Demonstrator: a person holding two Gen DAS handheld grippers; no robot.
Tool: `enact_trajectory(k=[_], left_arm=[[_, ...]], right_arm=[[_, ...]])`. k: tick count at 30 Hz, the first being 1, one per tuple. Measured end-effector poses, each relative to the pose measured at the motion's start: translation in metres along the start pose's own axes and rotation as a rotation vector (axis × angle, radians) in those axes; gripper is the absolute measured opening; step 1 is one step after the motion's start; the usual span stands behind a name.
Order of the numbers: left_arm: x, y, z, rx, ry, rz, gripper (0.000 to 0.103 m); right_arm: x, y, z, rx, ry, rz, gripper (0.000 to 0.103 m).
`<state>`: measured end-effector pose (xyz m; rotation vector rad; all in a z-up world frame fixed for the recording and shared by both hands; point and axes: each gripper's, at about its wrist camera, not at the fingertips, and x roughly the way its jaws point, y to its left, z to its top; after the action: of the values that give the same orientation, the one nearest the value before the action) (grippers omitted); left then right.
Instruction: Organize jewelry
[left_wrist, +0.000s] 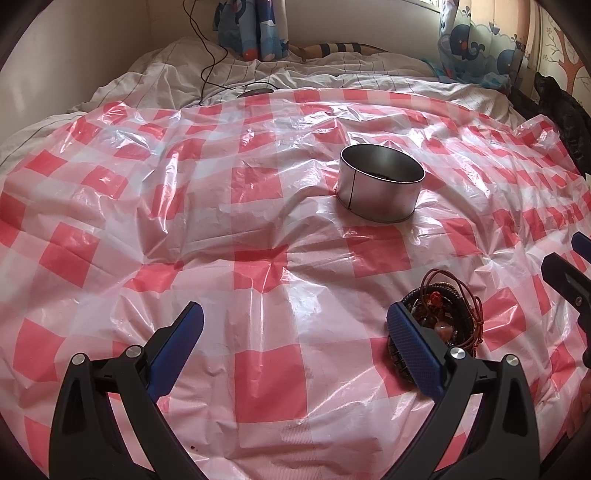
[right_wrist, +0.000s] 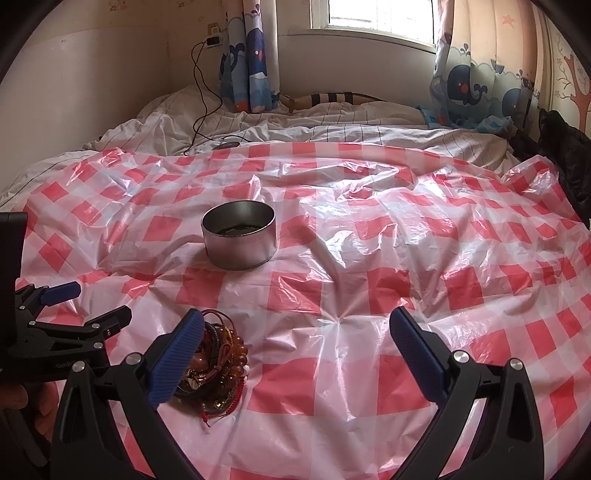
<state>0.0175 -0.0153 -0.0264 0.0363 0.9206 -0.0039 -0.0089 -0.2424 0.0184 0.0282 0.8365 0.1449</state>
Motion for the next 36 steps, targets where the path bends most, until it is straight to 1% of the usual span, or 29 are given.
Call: enact_trajectory(k=[36], left_arm=[[0.0026, -0.0021, -0.0022, 0.014, 0.008, 0.002, 0.096]], right_arm=[[0.0044, 0.005, -0.0017, -0.007, 0.012, 0.003, 0.096]])
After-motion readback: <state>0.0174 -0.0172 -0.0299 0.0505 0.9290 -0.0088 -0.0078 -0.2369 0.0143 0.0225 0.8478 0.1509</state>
